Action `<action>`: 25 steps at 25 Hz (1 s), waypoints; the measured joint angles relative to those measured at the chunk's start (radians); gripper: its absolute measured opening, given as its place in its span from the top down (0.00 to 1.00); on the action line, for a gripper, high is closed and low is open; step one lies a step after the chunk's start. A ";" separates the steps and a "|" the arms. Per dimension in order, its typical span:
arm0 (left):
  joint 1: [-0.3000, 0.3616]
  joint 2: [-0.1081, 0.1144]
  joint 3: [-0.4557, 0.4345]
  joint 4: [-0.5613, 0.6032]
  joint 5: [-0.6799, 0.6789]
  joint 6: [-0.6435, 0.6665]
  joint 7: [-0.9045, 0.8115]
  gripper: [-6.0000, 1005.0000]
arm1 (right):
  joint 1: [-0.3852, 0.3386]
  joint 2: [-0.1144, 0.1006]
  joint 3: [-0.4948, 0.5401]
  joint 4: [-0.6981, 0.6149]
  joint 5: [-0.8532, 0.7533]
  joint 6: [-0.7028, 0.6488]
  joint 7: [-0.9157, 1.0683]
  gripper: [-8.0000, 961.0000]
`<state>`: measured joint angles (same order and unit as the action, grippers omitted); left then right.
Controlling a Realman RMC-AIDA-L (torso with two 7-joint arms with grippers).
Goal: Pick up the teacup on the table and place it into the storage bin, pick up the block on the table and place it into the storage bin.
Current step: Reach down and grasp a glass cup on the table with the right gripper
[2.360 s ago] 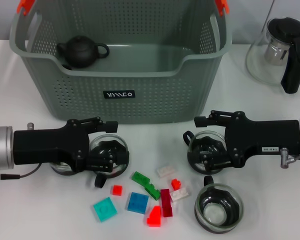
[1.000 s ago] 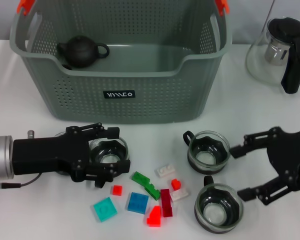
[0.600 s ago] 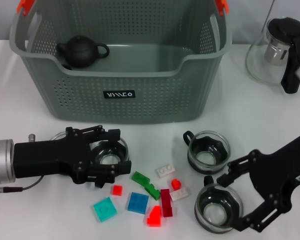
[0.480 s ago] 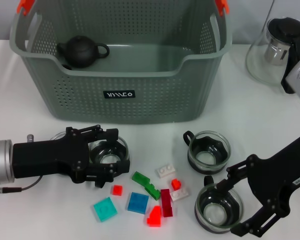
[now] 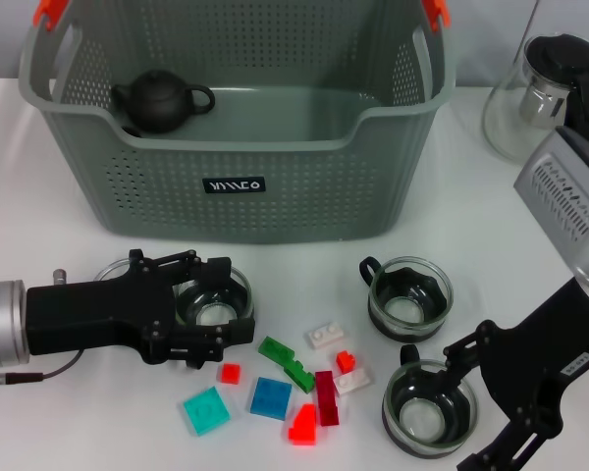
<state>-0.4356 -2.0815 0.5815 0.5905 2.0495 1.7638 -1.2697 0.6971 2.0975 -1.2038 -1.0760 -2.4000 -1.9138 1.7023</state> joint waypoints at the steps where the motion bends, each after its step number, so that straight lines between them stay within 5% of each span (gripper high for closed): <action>1: 0.000 -0.001 0.000 0.000 0.000 -0.003 0.000 0.07 | 0.003 0.000 -0.006 0.001 -0.011 0.006 0.001 0.02; 25: 0.025 -0.012 -0.002 -0.028 -0.010 -0.006 0.035 0.08 | 0.027 0.006 -0.339 0.004 -0.016 0.161 0.091 0.02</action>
<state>-0.4104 -2.0935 0.5797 0.5629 2.0391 1.7580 -1.2351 0.7240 2.1032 -1.5427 -1.0721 -2.4160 -1.7526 1.7936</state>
